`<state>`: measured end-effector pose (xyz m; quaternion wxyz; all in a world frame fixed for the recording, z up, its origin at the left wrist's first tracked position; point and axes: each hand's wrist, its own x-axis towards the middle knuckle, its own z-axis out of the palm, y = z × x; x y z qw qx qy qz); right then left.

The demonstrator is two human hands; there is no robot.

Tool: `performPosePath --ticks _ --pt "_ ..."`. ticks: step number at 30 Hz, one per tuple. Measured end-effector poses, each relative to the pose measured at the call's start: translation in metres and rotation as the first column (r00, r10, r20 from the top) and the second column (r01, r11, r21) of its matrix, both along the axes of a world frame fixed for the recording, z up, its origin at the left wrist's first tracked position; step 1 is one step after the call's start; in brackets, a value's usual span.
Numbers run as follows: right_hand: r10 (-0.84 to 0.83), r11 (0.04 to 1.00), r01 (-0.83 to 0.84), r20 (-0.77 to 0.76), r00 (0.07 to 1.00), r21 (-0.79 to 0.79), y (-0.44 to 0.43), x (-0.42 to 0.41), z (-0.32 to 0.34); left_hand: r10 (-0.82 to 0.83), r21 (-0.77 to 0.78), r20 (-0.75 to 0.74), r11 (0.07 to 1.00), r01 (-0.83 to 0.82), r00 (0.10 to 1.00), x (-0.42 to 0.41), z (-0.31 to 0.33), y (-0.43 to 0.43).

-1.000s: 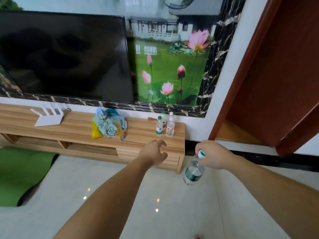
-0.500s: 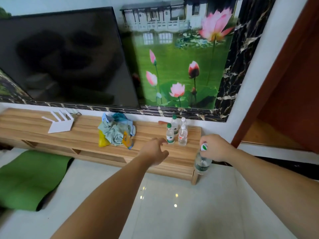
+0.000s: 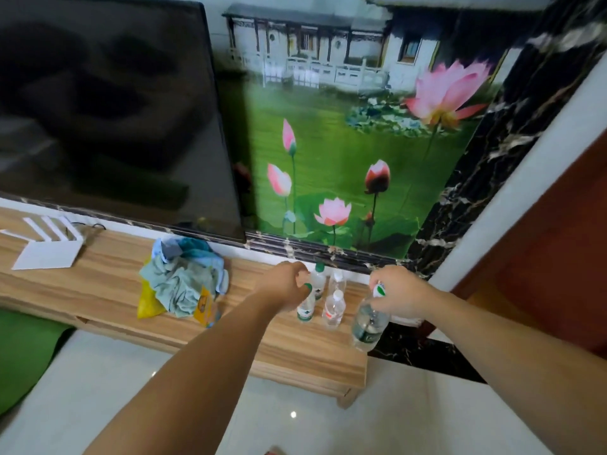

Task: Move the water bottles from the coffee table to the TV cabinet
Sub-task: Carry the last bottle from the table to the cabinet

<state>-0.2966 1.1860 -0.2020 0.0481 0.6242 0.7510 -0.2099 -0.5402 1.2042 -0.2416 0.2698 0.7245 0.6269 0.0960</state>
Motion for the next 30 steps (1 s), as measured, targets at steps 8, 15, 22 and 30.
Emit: performPosePath --ticks 8,15,22,30 --pt "-0.023 0.995 0.029 0.07 0.997 -0.095 0.052 0.01 -0.05 0.031 -0.094 0.029 0.995 -0.028 0.999 -0.004 -0.04 0.039" --pt "0.008 0.984 -0.004 0.021 1.0 -0.179 0.097 0.018 -0.095 0.116 -0.184 -0.043 0.975 -0.122 0.992 -0.002 -0.077 0.051" --pt "-0.028 0.963 -0.006 -0.122 0.992 -0.269 0.12 0.047 -0.133 0.132 -0.257 -0.053 0.956 -0.141 0.99 0.04 -0.097 0.079" --pt "-0.08 0.965 0.045 -0.126 0.989 -0.259 0.155 0.079 -0.156 0.177 -0.303 -0.007 0.938 -0.17 0.984 0.09 -0.119 0.099"
